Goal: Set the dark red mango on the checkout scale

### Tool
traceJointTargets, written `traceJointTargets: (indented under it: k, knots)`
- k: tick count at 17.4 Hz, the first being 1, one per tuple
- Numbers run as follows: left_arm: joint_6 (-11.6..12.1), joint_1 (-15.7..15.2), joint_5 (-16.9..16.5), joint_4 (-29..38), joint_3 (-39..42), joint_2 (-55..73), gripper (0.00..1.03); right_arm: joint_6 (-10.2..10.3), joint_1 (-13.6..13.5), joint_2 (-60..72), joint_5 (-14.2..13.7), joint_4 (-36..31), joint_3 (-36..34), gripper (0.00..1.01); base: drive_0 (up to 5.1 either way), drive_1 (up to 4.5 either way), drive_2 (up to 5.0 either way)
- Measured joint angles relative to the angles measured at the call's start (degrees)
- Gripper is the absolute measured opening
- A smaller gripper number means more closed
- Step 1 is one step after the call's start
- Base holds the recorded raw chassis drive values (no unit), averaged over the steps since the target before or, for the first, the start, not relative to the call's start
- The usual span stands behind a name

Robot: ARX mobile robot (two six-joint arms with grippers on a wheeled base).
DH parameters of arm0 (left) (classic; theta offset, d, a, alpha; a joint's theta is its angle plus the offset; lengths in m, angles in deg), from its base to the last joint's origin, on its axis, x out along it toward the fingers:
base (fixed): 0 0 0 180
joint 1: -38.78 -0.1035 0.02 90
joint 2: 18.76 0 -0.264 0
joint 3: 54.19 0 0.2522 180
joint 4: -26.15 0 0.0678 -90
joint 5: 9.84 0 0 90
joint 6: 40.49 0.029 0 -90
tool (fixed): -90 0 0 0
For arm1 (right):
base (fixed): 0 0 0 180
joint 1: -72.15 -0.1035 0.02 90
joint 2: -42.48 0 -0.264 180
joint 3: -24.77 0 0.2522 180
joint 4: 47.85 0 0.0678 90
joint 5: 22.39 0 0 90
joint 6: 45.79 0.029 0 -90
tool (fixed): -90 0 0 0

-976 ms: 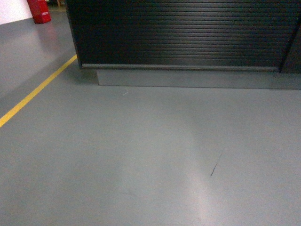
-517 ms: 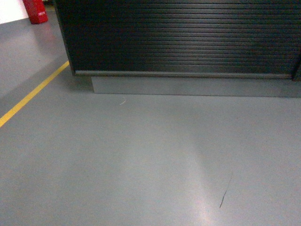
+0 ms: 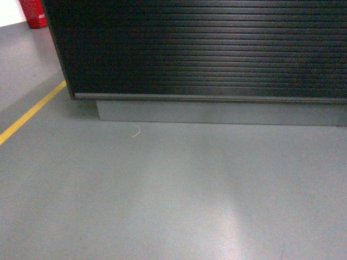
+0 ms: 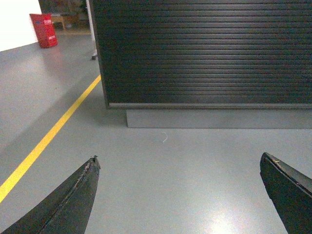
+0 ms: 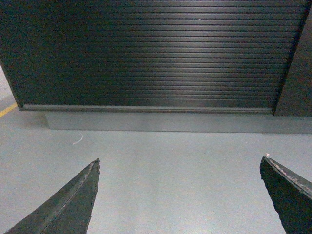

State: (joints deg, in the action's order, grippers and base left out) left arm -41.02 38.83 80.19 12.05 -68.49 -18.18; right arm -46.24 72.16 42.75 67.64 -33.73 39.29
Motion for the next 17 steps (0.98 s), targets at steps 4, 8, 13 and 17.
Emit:
traceJointTargets:
  k: [4, 8, 13, 17]
  knots:
    - [0.0, 0.0, 0.0, 0.3, 0.0, 0.0, 0.98, 0.0, 0.0, 0.0, 0.0, -0.2, 0.0, 0.98, 0.0, 4.18, -4.2]
    - [0.0, 0.0, 0.1, 0.1, 0.0, 0.0, 0.98, 0.0, 0.0, 0.0, 0.0, -0.4, 0.0, 0.98, 0.0, 4.16, -4.2]
    - [0.0, 0.0, 0.0, 0.2, 0.0, 0.0, 0.98, 0.0, 0.0, 0.0, 0.0, -0.1, 0.0, 0.98, 0.1, 4.23, -4.1]
    - [0.0, 0.0, 0.0, -0.1, 0.0, 0.0, 0.98, 0.0, 0.0, 0.0, 0.0, 0.0, 0.0, 0.98, 0.0, 4.14, -4.0]
